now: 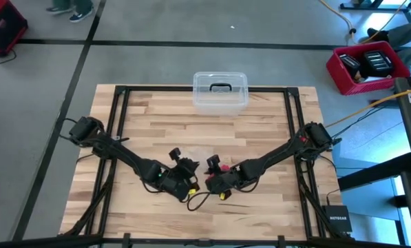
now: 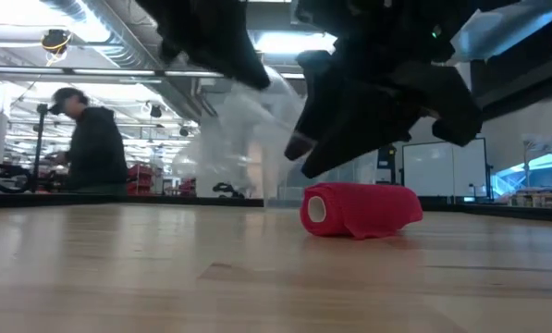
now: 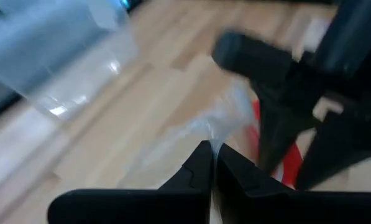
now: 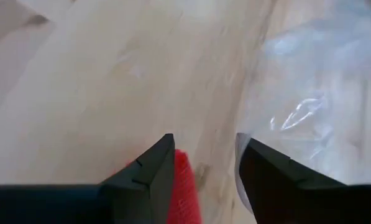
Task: Roll bandage
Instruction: Put the red bandage into the transparent zip bag
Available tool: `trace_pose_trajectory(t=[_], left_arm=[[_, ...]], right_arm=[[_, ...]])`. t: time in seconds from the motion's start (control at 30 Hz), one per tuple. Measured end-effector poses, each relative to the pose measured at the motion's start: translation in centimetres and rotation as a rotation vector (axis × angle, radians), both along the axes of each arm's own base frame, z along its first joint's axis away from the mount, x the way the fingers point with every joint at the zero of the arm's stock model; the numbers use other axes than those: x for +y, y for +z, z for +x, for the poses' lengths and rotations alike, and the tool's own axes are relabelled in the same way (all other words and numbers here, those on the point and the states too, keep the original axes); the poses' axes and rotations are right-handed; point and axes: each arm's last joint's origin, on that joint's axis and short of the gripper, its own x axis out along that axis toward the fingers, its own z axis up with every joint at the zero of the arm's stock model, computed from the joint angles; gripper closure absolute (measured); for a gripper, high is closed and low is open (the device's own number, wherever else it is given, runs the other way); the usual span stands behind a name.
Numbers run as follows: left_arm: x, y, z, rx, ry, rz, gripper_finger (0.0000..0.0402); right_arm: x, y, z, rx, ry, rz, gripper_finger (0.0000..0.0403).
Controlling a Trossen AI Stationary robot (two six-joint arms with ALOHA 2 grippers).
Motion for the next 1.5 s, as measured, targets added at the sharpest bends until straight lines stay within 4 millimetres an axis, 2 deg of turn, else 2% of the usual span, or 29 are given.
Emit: trace_pose_trajectory(t=[0.2, 0.63, 0.73, 0.87, 0.97, 1.03, 1.2, 1.33, 1.5], left_arm=[[-0.8, 0.8, -0.9, -0.08, 0.082, 0.129, 0.0401], [-1.5, -1.2, -0.4, -0.027, 0.042, 0.067, 0.0401], [-1.5, -1.5, -0.3, -0.02, 0.041, 0.069, 0.0401], [-1.6, -1.6, -0.3, -0.015, 0.036, 0.062, 0.0401], [-1.6, -1.6, -0.3, -0.012, 0.032, 0.062, 0.0401], [-1.6, -1.6, -0.3, -0.013, 0.033, 0.061, 0.0401], [-1.6, -1.6, -0.3, -0.013, 0.032, 0.06, 0.04], [-1.6, -1.6, -0.3, -0.011, 0.032, 0.059, 0.04], [-1.5, -1.6, -0.3, -0.007, 0.031, 0.062, 0.04]], right_arm=[[0.1, 0.2, 0.2, -0.019, -0.016, 0.039, 0.0237], [0.2, 0.3, 0.5, -0.069, -0.049, 0.074, 0.0236], [0.2, 0.3, 0.5, -0.073, -0.055, 0.081, 0.0221], [0.2, 0.5, 0.5, -0.074, -0.052, 0.091, 0.0178], [0.3, 2.1, 0.6, -0.039, -0.043, 0.054, 0.015], [0.4, 3.9, 0.8, -0.012, -0.046, 0.045, 0.0138], [0.3, 7.7, 0.5, 0.126, -0.082, 0.041, 0.0128], [0.5, 9.6, -1.1, 0.199, -0.118, -0.006, 0.0128], [1.1, 10.9, -4.0, 0.19, -0.156, -0.041, 0.0127]])
